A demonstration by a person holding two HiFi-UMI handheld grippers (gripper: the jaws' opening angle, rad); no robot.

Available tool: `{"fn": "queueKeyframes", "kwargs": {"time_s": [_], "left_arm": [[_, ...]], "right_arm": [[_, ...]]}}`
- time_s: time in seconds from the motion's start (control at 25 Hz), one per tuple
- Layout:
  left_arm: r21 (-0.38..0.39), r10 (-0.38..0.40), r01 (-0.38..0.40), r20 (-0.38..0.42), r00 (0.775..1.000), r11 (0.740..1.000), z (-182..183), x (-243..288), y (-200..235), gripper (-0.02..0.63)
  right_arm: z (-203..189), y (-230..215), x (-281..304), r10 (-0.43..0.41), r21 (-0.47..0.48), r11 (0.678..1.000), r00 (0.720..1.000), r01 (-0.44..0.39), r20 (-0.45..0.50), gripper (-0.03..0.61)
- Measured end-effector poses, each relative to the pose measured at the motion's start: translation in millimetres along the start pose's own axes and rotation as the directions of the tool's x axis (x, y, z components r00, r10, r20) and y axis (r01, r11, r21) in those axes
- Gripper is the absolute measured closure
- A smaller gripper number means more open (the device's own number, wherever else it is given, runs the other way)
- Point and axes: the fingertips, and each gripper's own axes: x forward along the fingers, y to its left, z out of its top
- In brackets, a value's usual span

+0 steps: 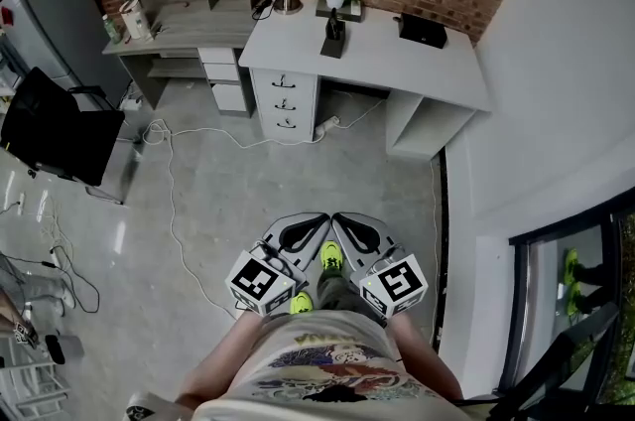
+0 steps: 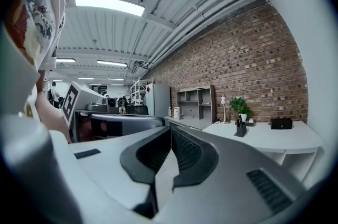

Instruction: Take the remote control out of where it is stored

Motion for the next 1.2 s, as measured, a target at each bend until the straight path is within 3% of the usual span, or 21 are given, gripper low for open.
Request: {"fn": "queueKeyframes", "kwargs": {"time_s": [0.52, 1.2], "left_arm": [[-0.025, 0.055, -0.057, -0.089, 0.995, 0.998, -13.9, 70.7, 66.3, 0.611], [-0.001, 0.134, -0.135, -0.090, 0.987, 0.991, -0.4, 188.7, 154.4, 0.611]], "right_arm": [[-16.4, -80.9, 55.3, 0.065, 0.069, 0.996, 0.998, -0.063, -0.025, 0.571], [0.3, -212.8, 124.2, 0.167, 0.052, 0.985, 0.986, -0.166, -0.022, 0.571]]}}
